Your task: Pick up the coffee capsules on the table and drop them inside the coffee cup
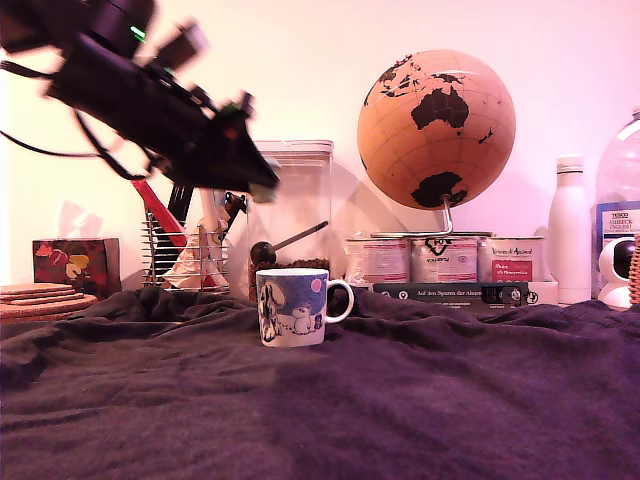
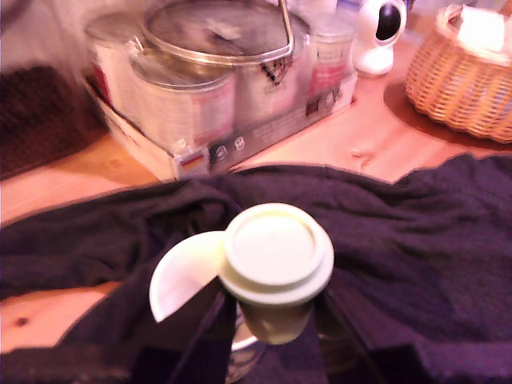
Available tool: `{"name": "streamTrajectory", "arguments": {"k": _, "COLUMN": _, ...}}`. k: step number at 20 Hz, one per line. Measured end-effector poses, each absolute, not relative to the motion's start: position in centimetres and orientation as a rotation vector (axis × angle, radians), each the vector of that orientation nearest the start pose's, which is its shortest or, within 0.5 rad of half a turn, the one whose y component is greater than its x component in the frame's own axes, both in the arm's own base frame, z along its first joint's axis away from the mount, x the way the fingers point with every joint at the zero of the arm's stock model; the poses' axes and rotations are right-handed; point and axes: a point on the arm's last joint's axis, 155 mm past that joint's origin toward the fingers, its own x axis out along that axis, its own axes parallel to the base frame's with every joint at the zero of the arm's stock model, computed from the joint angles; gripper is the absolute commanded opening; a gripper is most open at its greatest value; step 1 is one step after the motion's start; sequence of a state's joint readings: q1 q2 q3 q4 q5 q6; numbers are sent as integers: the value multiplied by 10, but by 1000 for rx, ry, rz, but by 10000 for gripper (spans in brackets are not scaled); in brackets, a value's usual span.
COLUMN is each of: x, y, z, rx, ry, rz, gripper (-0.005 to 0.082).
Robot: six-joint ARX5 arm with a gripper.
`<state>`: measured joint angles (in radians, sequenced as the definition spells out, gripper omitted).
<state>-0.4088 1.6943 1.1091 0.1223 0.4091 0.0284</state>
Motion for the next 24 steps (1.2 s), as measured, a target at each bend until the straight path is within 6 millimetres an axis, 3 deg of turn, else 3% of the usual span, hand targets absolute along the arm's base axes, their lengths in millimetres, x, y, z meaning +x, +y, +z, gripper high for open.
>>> {"name": "streamTrajectory", "arguments": {"k": 5, "x": 451, "y": -281, "z": 164, "rx": 31, "ry": 544, "rz": -815, "gripper": 146}}
{"name": "streamTrajectory", "arguments": {"k": 9, "x": 465, "y": -287, "z": 142, "rx": 62, "ry": 607, "rz": -800, "gripper": 146}}
{"name": "streamTrajectory", "arguments": {"k": 13, "x": 469, "y": -291, "z": 127, "rx": 89, "ry": 652, "rz": -787, "gripper": 146}}
{"name": "streamTrajectory", "arguments": {"k": 24, "x": 469, "y": -286, "z": 122, "rx": 113, "ry": 689, "rz": -766, "gripper": 148}}
